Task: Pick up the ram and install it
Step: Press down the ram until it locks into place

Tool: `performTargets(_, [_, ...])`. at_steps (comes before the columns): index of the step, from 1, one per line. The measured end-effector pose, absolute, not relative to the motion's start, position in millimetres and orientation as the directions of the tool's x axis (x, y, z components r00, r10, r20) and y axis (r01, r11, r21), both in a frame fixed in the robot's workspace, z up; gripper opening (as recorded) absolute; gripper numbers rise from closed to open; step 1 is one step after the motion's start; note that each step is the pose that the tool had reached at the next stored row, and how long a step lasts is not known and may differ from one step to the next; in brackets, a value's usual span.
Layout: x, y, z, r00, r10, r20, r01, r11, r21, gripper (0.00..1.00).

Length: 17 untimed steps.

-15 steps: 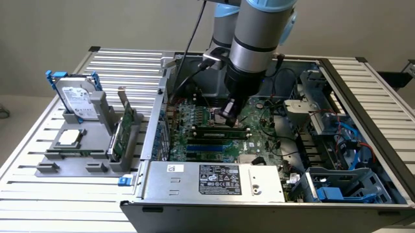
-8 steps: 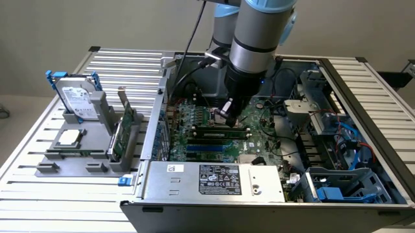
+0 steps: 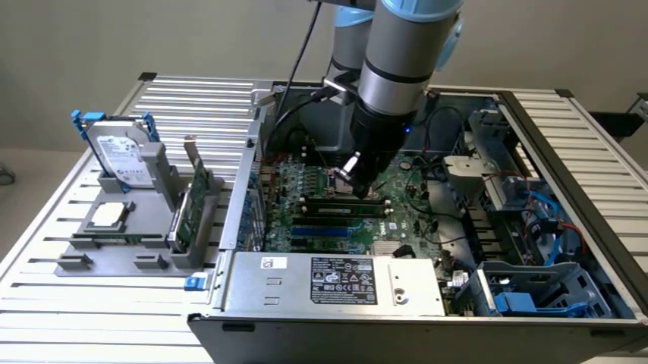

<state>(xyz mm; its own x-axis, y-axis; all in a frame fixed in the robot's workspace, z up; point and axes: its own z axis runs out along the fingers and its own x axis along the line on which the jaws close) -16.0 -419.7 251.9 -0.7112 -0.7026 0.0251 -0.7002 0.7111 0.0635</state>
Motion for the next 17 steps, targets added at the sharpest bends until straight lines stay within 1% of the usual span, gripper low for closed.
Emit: performTargets(17, [-16.0,-419.8,246.9,-0.883,-0.468,0.026,-0.466,0.882,0.063,0.11])
